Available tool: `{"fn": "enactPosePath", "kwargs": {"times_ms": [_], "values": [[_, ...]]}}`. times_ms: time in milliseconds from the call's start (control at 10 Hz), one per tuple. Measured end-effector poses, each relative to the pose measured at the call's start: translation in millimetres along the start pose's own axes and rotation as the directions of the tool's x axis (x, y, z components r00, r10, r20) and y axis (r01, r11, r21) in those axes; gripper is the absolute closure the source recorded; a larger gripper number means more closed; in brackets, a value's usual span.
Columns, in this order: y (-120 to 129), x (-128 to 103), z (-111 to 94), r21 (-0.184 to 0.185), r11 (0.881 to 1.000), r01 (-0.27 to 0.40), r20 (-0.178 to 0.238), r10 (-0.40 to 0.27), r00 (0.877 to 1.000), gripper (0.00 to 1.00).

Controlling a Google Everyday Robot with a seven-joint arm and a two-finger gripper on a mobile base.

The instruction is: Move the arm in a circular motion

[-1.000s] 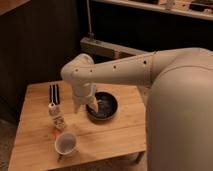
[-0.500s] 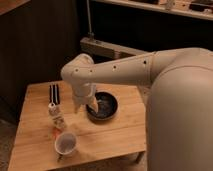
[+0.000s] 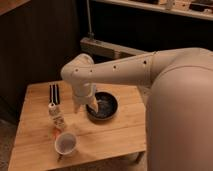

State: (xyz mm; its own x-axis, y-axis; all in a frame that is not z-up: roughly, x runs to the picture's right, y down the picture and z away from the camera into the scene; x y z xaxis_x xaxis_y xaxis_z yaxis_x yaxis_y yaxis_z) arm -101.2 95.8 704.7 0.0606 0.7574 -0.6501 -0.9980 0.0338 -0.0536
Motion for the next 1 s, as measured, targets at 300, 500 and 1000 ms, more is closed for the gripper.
{"fn": "enactPosePath", "kwargs": {"times_ms": [300, 500, 1000], "values": [[0.1, 0.0, 0.0, 0.0, 1.0, 0.0, 0.0, 0.0, 1.0, 0.35], [0.0, 0.0, 0.0, 0.0, 1.0, 0.0, 0.0, 0.0, 1.0, 0.35], [18.5, -25.0, -32.3, 0.051, 0.997, 0.057, 0.038, -0.058, 0.998, 0.35]]}}
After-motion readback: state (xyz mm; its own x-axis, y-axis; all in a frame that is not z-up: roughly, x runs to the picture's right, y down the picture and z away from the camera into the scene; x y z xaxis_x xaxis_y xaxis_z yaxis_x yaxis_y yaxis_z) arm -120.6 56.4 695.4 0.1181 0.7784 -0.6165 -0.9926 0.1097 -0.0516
